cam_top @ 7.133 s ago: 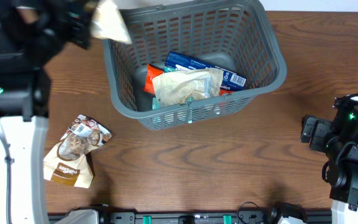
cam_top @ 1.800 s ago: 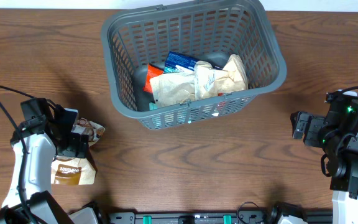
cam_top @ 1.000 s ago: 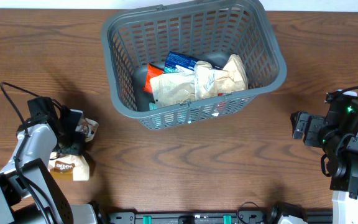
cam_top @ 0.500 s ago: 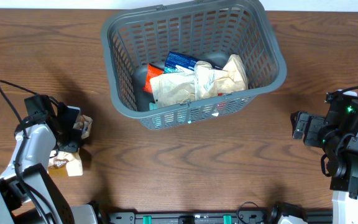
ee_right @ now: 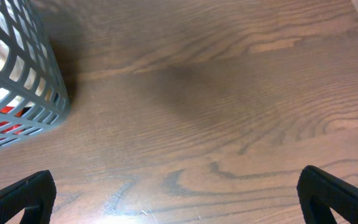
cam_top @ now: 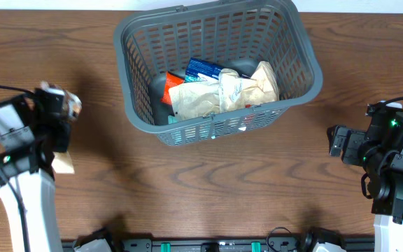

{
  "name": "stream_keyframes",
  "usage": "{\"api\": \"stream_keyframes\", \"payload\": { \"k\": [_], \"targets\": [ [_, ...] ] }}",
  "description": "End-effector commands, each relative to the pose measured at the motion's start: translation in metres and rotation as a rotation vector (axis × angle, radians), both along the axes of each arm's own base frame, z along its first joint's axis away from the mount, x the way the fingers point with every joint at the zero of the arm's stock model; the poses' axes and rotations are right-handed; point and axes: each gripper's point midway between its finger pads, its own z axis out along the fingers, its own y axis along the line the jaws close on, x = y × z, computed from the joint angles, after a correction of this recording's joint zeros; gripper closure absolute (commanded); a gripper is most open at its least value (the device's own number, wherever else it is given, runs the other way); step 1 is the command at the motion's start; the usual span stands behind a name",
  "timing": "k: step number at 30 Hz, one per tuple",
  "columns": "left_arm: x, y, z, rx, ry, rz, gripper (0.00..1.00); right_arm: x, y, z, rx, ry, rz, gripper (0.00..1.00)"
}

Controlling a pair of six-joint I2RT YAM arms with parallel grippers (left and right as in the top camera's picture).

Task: Pack container
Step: 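Carry the mushroom pouch into the basket and open the left gripper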

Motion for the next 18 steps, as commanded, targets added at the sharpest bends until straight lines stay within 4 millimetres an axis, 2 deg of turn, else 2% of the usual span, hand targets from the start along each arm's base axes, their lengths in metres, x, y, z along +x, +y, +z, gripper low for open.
{"api": "stream_keyframes", "payload": {
  "k": [1,6,13,16,18],
  "targets": [
    [0.011,-0.02,0.062,-0.016,-0.208,-0.095,0.94,0.0,0.004,-0.002,0.009,0.002,0.012,0.01],
    [0.025,-0.049,0.132,-0.098,-0.504,-0.213,0.94,0.0,0.004,-0.002,0.009,0.002,0.012,0.01],
    [0.053,-0.074,0.223,-0.266,-0.891,-0.372,0.94,0.0,0.004,-0.002,0.009,0.002,0.012,0.01],
    [0.066,-0.084,0.254,-0.351,-1.03,-0.435,0.94,0.0,0.004,-0.002,0.009,0.002,0.012,0.01],
    [0.075,-0.091,0.266,-0.419,-1.1,-0.469,0.94,0.0,0.004,-0.002,0.009,0.002,0.012,0.01]
  ]
}}
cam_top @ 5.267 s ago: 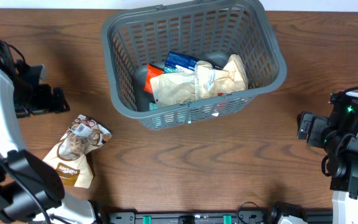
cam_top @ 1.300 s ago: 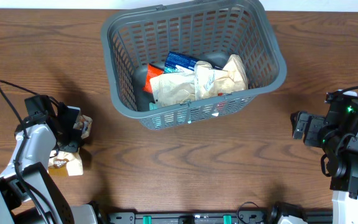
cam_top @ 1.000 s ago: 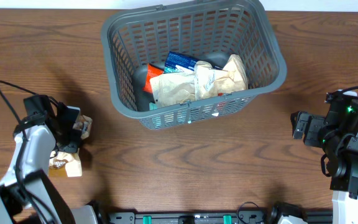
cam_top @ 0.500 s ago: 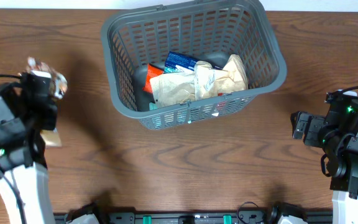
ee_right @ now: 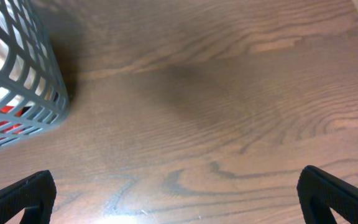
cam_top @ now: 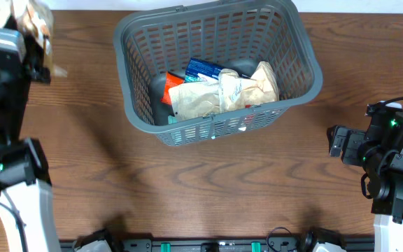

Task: Pack container
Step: 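Carry the mushroom pouch into the basket and open the left gripper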

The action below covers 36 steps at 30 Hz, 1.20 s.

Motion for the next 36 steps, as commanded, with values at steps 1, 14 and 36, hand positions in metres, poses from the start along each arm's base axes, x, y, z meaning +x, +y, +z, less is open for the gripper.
{"api": "stream_keyframes", "payload": {
  "k": [1,14,36],
  "targets": [
    [0.017,-0.024,0.006,-0.197,-0.006,-0.2,0.94,0.0,0.004,-0.001,0.009,0.0,0.011,0.01],
    [0.089,-0.195,-0.019,-0.321,0.08,-0.679,0.94,0.0,0.004,-0.001,0.009,0.0,0.011,0.01],
    [0.048,-0.331,-0.213,-0.038,0.769,-0.827,0.08,0.0,0.004,-0.001,0.009,0.0,0.011,0.01]
  ]
}}
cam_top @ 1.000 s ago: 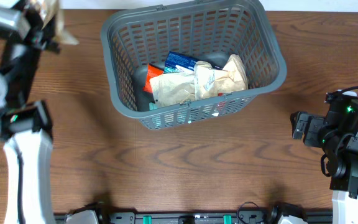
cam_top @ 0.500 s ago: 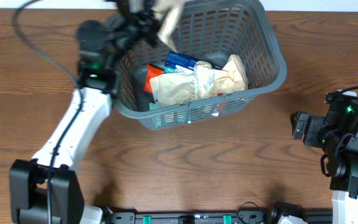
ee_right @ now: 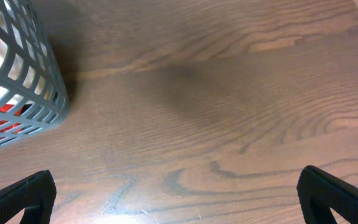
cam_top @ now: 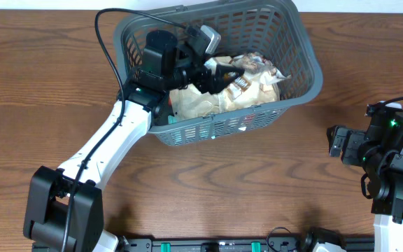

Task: Pack container
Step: 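Carry the mushroom pouch into the basket and open the left gripper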

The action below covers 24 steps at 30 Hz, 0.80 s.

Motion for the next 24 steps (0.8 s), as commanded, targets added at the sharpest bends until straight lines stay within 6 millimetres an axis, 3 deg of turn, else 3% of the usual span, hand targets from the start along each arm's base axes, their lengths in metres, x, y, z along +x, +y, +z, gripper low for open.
{"api": "stream_keyframes", "payload": {
  "k": [1,4,7,13,17,19,22,24],
  "targets": [
    [-0.002,0.001,0.006,0.028,-0.04,-0.024,0.06,0.0,0.004,0.0,0.008,-0.002,0.011,0.01],
    [0.0,0.004,0.004,0.049,-0.06,-0.016,0.06,0.0,0.004,0.0,0.008,-0.002,0.011,0.01],
    [0.007,0.013,0.02,0.06,-0.127,0.027,0.07,0.0,0.004,0.0,0.008,-0.002,0.011,0.01],
    [0.015,0.062,0.088,0.032,-0.257,0.167,0.01,0.0,0.004,0.0,0.008,-0.002,0.011,0.01],
    [0.011,0.115,0.125,0.04,-0.309,0.308,0.01,0.0,0.004,0.0,0.008,-0.002,0.011,0.01],
    [0.011,0.149,0.133,0.077,-0.305,0.436,0.01,0.0,0.004,0.0,0.008,-0.002,0.011,0.01],
    [0.007,0.204,0.128,0.169,-0.247,0.652,0.01,0.0,0.004,0.0,0.008,-0.002,0.011,0.01],
    [0.0,0.236,0.113,0.246,-0.175,0.774,0.01,0.0,0.004,0.0,0.008,-0.002,0.011,0.01]
  ]
}}
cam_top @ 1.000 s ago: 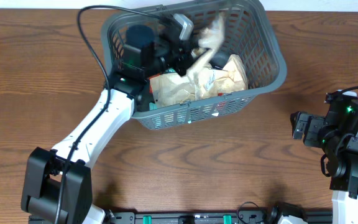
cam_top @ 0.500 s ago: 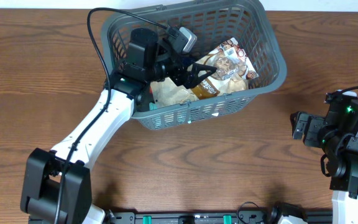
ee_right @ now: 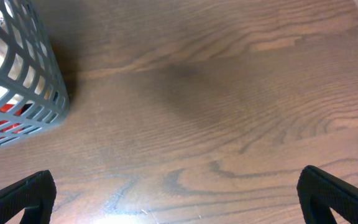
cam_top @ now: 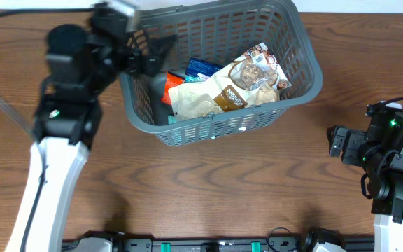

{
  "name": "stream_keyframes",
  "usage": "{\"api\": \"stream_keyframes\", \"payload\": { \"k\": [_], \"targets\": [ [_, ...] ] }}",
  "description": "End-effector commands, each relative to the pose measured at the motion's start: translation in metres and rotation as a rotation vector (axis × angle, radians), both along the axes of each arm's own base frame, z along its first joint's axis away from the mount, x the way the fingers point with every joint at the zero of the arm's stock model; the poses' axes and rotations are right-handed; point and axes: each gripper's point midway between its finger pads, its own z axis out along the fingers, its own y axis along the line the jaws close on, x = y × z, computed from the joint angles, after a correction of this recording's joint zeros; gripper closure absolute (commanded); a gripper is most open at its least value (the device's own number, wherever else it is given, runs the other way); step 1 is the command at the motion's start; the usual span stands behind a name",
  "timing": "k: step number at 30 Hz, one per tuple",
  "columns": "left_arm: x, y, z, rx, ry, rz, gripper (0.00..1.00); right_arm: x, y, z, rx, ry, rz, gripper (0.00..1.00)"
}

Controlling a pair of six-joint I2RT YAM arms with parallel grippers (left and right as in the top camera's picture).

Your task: Pack container

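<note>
The grey plastic basket (cam_top: 306, 66) stands at the back middle of the table. On top of its contents lies a brown-and-white snack bag (cam_top: 247, 78). Under it are a tan paper bag (cam_top: 191, 103), a blue packet (cam_top: 203, 68) and a red packet (cam_top: 171, 95). My left gripper (cam_top: 152, 50) hangs over the basket's left rim, open and empty. At the right of the table my right gripper (ee_right: 179, 202) is open over bare wood, with only its fingertips (ee_right: 17, 198) showing in the right wrist view.
A corner of the basket (ee_right: 23, 93) shows at the left of the right wrist view. The wooden table (cam_top: 208, 182) stretches in front of the basket. The right arm (cam_top: 390, 161) sits near the right edge.
My left gripper has let go of the snack bag, which now lies on top in the basket. The gripper has moved back to the basket's left rim. The right arm has not moved.
My left gripper held a snack bag low at the table's left side. Then it was at the far left corner, still shut on the bag. Then it was inside the basket with the bag. Now the bag lies there and the gripper is open.
</note>
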Motion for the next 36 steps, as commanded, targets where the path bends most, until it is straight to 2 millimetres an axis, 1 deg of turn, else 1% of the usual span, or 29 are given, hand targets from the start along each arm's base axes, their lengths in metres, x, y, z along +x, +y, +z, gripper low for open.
{"api": "stream_keyframes", "payload": {
  "k": [1,2,5,7,9,11,12,14,16,20,25,31,36],
  "targets": [
    [-0.001,0.063,-0.016,0.092,0.08,0.287,0.01,0.001,0.004,0.0,0.008,-0.002,0.011,0.01],
    [-0.007,0.076,-0.028,0.117,0.135,0.337,0.01,0.001,0.004,0.0,0.008,-0.002,0.011,0.01],
    [-0.026,0.102,-0.064,0.18,0.297,0.421,0.01,0.001,0.004,0.0,0.008,-0.002,0.011,0.01],
    [-0.044,0.12,-0.087,0.253,0.408,0.473,0.01,0.001,0.004,0.0,0.008,-0.002,0.011,0.01],
    [-0.063,0.137,-0.104,0.314,0.507,0.518,0.01,0.001,0.004,0.0,0.008,-0.002,0.011,0.01],
    [-0.082,0.149,-0.119,0.333,0.603,0.544,0.01,0.001,0.004,0.0,0.008,-0.002,0.011,0.01],
    [-0.088,0.152,-0.123,0.336,0.634,0.549,0.01,0.001,0.004,0.0,0.008,-0.002,0.011,0.01],
    [-0.103,0.155,-0.132,0.337,0.699,0.55,0.01,0.001,0.004,0.0,0.008,-0.002,0.011,0.01],
    [-0.114,0.156,-0.137,0.341,0.73,0.551,0.01,0.001,0.004,0.0,0.008,-0.002,0.011,0.01],
    [-0.132,0.152,-0.131,0.332,0.734,0.541,0.01,0.001,0.004,0.0,0.008,-0.002,0.011,0.01],
    [-0.161,0.144,-0.111,0.281,0.686,0.543,0.01,0.001,0.004,0.0,0.008,-0.002,0.011,0.01],
    [-0.21,0.139,-0.086,0.236,0.598,0.569,0.01,0.001,0.004,0.0,0.008,-0.002,0.011,0.01],
    [-0.258,0.134,-0.076,0.202,0.531,0.589,0.01,0.001,0.004,0.0,0.008,-0.002,0.011,0.01]
  ]
}}
